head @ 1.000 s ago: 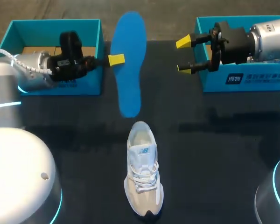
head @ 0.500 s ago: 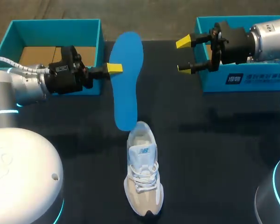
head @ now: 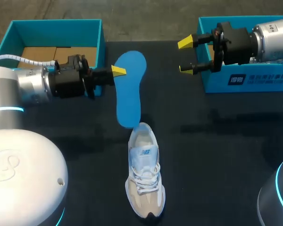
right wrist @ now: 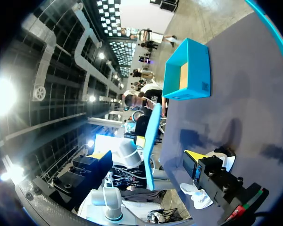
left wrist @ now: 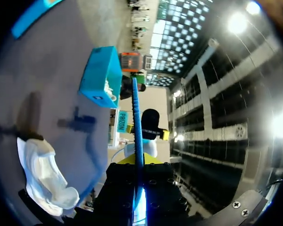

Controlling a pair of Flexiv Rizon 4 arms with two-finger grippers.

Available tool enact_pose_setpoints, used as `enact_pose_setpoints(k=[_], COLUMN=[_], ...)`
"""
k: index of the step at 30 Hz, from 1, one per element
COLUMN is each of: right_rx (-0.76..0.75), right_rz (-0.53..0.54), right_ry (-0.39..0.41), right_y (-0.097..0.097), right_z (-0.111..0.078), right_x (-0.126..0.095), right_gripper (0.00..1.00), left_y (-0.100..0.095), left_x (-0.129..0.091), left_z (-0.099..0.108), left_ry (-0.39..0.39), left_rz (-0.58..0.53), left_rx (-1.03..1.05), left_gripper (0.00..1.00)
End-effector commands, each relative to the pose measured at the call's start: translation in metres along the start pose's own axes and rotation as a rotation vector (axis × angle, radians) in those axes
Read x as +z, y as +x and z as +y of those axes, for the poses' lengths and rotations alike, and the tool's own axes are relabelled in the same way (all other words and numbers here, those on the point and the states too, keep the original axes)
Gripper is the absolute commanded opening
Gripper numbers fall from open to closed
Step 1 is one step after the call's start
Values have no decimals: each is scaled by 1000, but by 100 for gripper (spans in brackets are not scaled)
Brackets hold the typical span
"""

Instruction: Take the shoe out of the shoebox, open the shoe tongue, remove and reinsert the insole, then place the shoe into the shoebox

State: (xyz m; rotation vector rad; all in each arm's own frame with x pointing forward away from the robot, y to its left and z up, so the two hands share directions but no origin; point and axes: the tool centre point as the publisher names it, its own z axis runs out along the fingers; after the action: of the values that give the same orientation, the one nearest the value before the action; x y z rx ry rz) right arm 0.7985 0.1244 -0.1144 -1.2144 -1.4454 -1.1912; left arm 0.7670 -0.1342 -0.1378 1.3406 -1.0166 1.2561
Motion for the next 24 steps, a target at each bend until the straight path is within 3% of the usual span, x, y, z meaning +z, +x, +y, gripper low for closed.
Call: enact_pose_setpoints(k=[1, 19, 24], right_rx=[0, 0, 0], right_rz=[-2, -2, -158], right_ry=[-2, -2, 40], right_y=[0, 0, 20], right_z=[-1, -1, 6], right_x=[1, 1, -1], right_gripper=[100, 100, 100], left_y=[1, -11, -11], left_x=[9, 25, 25], left_z=[-6, -28, -28], left_ry=[12, 27, 27], left_rz=[-9, 17, 17], left_rx=[-61, 10, 10], left_gripper=[0, 0, 0])
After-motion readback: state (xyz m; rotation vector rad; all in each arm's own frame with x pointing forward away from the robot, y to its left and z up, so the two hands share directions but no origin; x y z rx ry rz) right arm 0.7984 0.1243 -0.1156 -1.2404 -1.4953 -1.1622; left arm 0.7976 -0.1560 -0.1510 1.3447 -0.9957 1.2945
